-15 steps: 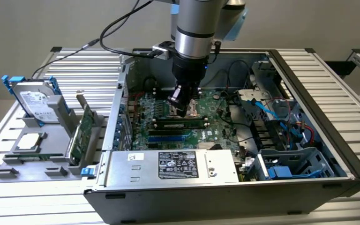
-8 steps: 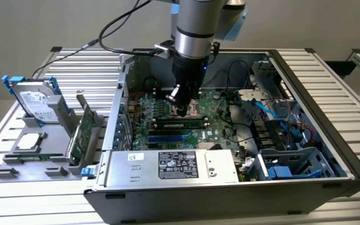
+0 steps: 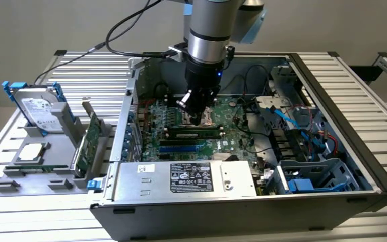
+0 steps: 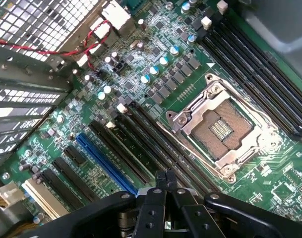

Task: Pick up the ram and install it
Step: 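Press down the ram until it locks into place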

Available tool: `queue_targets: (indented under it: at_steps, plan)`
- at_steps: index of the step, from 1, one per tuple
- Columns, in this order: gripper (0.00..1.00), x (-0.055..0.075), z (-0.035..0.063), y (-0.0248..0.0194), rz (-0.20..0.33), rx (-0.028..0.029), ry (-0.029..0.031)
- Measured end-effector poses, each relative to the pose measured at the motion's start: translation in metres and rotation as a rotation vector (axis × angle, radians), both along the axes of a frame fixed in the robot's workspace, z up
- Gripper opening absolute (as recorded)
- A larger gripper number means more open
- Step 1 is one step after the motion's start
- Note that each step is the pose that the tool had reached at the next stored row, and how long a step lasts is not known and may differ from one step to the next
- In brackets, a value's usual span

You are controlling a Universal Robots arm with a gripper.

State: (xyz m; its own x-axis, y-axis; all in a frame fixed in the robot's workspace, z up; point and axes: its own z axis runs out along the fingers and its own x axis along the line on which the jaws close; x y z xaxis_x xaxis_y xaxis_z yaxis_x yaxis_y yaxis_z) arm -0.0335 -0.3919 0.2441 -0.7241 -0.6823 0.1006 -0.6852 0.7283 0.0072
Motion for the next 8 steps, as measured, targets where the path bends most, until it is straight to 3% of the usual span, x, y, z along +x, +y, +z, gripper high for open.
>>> queue_targets:
  at_steps: [8]
  plan:
    - [0.11,0.0000,-0.0002,0.0000,-0.111,0.0000,-0.0075]
